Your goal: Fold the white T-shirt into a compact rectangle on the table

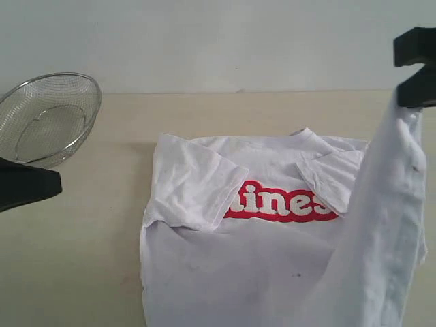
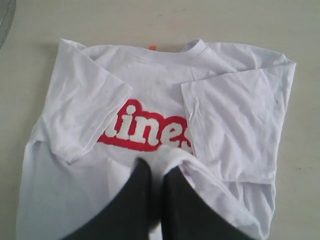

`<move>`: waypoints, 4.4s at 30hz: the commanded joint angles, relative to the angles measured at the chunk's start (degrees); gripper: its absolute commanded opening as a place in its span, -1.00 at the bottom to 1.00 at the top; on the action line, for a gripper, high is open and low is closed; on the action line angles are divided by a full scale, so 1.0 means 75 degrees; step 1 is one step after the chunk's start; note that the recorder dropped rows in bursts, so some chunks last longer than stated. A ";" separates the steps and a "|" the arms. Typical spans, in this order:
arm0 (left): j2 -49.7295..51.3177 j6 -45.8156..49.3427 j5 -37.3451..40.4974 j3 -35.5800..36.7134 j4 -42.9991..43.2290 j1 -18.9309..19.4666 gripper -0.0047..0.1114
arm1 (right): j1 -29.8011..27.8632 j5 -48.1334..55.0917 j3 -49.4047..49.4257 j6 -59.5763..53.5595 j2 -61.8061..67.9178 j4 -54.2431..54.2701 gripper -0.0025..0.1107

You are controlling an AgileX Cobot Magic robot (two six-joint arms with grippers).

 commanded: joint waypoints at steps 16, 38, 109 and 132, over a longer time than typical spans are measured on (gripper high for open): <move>0.0299 0.0656 -0.0299 -0.0061 -0.0143 -0.0014 -0.84 | -0.0792 -0.3108 -0.0042 -0.0112 0.2845 -0.0014 -0.96; 0.1063 0.0848 -0.0428 -0.0061 -0.0095 -0.0014 -0.84 | -0.1503 -0.3421 -0.2028 -0.0247 0.5792 -0.0070 -0.96; 0.4606 1.0988 -0.4312 -0.0595 -0.1288 -0.6905 0.11 | -0.2585 -0.1538 -0.2028 0.0271 0.5912 0.0608 0.30; 0.8296 1.0988 -0.4489 -0.4233 -0.1805 -0.9117 0.11 | -0.2585 -0.1294 -0.2028 0.0098 0.5912 0.0625 0.30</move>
